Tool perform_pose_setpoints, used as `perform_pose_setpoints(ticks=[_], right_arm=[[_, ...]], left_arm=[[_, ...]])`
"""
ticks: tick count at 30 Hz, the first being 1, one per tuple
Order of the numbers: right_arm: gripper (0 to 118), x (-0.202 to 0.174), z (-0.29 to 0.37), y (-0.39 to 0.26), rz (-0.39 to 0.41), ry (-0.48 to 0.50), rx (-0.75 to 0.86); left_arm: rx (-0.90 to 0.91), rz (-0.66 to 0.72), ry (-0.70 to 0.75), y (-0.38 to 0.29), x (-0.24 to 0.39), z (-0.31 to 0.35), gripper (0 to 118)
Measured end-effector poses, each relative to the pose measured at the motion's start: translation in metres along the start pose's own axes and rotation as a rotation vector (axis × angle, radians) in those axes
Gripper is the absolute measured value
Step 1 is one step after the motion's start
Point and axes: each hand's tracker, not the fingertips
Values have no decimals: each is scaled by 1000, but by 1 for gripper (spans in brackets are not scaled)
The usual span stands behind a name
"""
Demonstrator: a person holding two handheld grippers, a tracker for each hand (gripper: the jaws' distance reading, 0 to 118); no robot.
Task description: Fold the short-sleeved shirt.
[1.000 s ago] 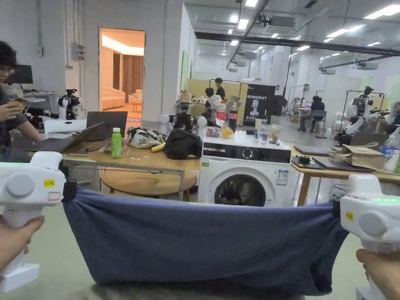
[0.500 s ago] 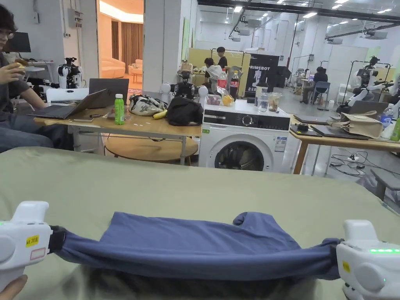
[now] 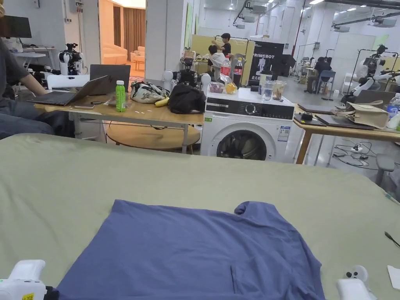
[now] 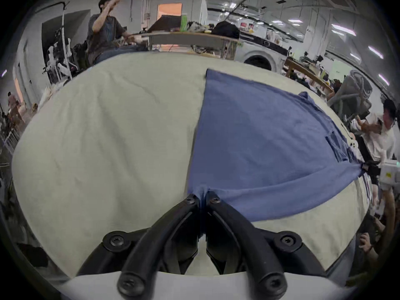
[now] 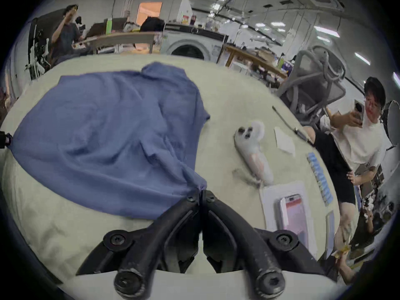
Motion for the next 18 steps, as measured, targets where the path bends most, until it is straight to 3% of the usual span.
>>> perform_pose_setpoints(ticks=[6, 8, 9, 11, 12, 18], right_arm=[[4, -14, -12, -10, 63, -26, -25], [27, -14, -11, -8, 75, -44, -18], [40, -15, -8, -6, 76, -62, -15], [48, -11, 4, 1, 43, -65, 14], [54, -10, 12, 5, 8, -39, 53], [54, -26, 54, 33, -143, 39, 324]], left_arm=[[-29, -56, 18, 1, 11, -8, 0], [-34, -39, 13, 5, 3, -15, 8], [-36, -18, 5, 8, 2, -14, 23], [-15, 0, 9, 14, 4, -5, 43], [15, 8, 13, 13, 13, 7, 46], [301, -39, -78, 29, 41, 40, 46]])
